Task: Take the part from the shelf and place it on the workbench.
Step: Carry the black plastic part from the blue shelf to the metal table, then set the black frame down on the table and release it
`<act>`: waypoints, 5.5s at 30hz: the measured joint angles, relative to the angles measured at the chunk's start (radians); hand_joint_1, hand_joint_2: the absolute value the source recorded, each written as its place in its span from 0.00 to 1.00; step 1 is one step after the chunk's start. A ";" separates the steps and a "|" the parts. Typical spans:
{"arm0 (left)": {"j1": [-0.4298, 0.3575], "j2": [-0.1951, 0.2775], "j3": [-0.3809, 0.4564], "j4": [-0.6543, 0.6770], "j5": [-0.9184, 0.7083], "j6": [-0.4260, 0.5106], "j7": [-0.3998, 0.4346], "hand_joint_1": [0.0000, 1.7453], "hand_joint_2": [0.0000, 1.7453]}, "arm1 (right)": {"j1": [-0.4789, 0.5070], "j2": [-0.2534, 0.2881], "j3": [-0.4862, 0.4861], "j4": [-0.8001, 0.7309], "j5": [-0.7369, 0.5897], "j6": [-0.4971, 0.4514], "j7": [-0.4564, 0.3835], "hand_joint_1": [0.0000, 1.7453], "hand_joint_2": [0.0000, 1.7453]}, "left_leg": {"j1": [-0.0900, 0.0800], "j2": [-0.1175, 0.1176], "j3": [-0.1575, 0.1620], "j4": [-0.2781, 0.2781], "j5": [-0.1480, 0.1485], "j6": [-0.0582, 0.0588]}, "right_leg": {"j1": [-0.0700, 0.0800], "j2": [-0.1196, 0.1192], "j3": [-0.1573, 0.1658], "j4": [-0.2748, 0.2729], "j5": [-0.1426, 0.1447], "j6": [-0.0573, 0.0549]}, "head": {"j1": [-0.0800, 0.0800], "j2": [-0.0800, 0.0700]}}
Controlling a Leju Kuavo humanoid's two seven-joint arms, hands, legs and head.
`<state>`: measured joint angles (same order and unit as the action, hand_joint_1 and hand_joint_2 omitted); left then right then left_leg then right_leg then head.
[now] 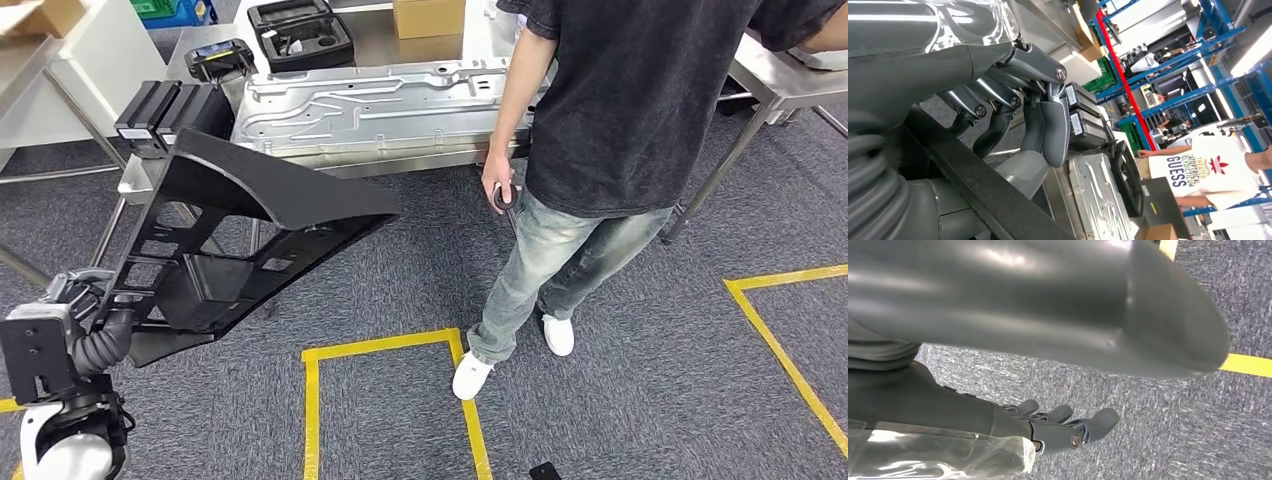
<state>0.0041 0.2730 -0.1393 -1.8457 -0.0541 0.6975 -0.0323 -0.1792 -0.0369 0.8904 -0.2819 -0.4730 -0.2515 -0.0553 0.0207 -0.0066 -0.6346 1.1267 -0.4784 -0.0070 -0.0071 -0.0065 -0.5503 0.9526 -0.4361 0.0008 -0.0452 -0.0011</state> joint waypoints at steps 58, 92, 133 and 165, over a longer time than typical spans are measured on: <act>-0.038 0.041 -0.066 -0.011 -0.031 0.000 0.014 1.00 1.00 | 0.009 -0.011 -0.002 0.000 -0.002 -0.004 0.001 0.00 0.00 | -0.002 -0.004 -0.043 0.140 -0.104 0.003 | 0.005 0.007 -0.006 0.011 -0.005 -0.011 | 0.001 0.000; -0.063 0.074 -0.075 -0.011 -0.131 0.000 0.125 1.00 1.00 | 0.010 0.015 -0.002 0.000 -0.037 0.022 -0.031 0.00 0.00 | 0.010 -0.001 0.031 -0.060 0.018 -0.009 | 0.001 0.012 0.032 -0.014 -0.005 0.002 | 0.000 0.000; -0.383 0.104 -0.156 0.196 -0.055 -0.004 0.127 1.00 1.00 | -0.028 0.034 -0.017 0.000 -0.026 0.050 -0.035 0.00 0.00 | -0.008 -0.002 0.079 -0.186 0.079 0.070 | 0.016 0.017 -0.110 0.245 -0.097 0.036 | 0.007 0.000; -0.542 0.084 -0.256 0.292 0.123 -0.030 0.065 1.00 1.00 | -0.039 0.055 -0.016 0.000 0.002 0.080 0.005 0.00 0.00 | -0.008 -0.003 0.023 -0.185 0.114 0.039 | 0.020 0.030 0.001 -0.028 0.013 0.003 | 0.006 0.000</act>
<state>-0.5377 0.3567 -0.3957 -1.5534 0.0692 0.6677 0.0323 -0.2182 0.0181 0.8746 -0.2819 -0.4707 -0.1713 -0.0507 0.0123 -0.0094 -0.6118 0.9422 -0.3642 0.0316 0.0130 0.0230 -0.5493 0.9241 -0.4231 0.0039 -0.0394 -0.0011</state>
